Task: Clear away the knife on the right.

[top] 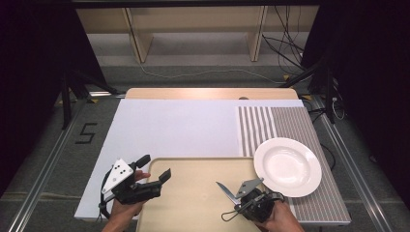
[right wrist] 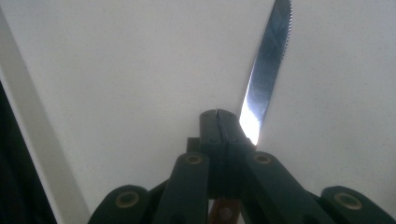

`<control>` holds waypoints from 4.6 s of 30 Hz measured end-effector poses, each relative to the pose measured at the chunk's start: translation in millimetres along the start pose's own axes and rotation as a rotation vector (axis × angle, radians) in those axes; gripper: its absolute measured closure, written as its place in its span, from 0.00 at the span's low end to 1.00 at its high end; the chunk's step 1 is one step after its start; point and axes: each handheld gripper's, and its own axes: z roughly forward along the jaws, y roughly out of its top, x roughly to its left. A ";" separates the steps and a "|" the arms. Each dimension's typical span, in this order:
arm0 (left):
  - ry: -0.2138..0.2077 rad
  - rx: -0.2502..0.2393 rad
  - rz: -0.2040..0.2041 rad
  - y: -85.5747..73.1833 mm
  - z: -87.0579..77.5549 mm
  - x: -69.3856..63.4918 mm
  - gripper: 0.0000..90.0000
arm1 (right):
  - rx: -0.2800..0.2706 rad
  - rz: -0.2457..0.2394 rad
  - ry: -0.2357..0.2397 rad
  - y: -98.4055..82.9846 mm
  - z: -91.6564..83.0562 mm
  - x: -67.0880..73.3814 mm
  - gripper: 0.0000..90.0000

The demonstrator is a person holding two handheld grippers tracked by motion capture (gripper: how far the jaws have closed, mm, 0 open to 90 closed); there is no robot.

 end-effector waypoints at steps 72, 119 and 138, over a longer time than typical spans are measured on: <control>-0.013 0.009 -0.003 0.1 0.2 0.1 0.14 | -0.201 0.168 -0.029 -17.0 -39.7 -31.1 0.48; -0.067 0.060 0.007 -2.1 4.0 -2.9 0.14 | -0.768 0.234 -0.071 -48.1 -96.0 -42.6 0.15; -0.077 0.081 0.053 -4.9 4.8 -8.9 0.13 | -0.790 0.237 -0.091 -58.5 -99.3 -36.9 0.15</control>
